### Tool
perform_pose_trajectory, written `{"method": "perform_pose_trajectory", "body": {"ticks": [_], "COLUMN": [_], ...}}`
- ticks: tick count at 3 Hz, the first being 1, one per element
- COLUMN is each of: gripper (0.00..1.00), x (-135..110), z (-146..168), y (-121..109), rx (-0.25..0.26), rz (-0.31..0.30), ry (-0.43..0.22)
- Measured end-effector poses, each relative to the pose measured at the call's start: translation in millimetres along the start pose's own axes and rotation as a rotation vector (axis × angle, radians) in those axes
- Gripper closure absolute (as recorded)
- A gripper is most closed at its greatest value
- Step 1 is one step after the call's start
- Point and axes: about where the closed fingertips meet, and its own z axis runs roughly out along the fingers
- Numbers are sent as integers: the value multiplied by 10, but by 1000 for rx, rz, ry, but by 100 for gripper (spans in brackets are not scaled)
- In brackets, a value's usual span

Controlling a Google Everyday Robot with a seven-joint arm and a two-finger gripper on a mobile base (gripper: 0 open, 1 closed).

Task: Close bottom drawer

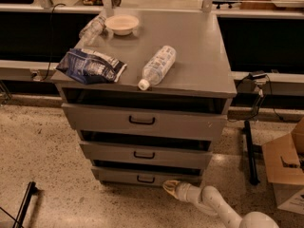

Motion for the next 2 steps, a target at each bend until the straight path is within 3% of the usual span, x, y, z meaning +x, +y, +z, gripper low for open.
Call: {"method": "perform_pose_trajectory", "body": {"ticks": [1, 2], "gripper": [100, 100], "x": [-45, -95], "z": [-145, -397], "y": [199, 645], "rx": [-35, -99], "rz": [-13, -2], "ry": [-18, -27]}}
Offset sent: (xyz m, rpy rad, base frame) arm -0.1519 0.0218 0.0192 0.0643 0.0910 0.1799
